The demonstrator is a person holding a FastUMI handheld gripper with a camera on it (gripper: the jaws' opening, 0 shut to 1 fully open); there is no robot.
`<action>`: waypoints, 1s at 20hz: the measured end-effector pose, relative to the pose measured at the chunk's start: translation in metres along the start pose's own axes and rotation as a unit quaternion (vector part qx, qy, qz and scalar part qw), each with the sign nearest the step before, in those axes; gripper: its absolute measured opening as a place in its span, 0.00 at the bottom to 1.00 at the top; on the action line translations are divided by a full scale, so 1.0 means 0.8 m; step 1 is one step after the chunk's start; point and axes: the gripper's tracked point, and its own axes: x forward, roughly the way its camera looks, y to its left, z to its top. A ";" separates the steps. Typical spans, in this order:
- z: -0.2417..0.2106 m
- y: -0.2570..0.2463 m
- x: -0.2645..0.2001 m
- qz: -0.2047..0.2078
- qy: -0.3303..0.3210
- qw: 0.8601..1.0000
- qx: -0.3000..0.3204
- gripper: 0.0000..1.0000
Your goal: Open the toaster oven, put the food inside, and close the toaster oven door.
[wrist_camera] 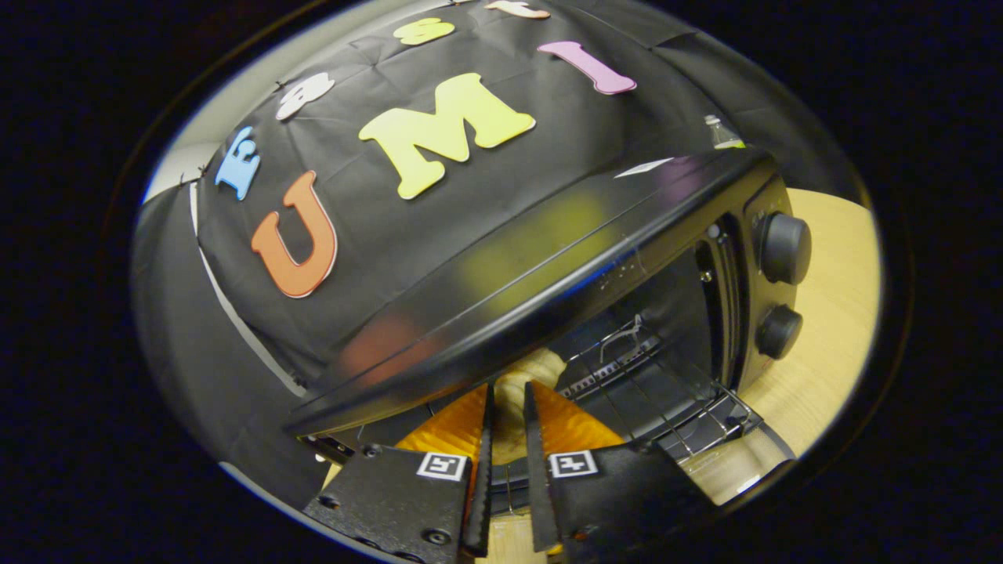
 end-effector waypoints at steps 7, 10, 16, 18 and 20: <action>-0.013 0.011 -0.026 0.007 0.016 1.000 -0.007 1.00; -0.025 0.019 -0.051 0.013 0.030 0.999 -0.003 1.00; -0.029 0.040 -0.130 0.030 0.050 0.998 -0.002 1.00; -0.025 0.045 -0.164 0.036 0.056 0.998 -0.012 1.00; -0.026 0.052 -0.198 0.046 0.073 0.995 -0.043 1.00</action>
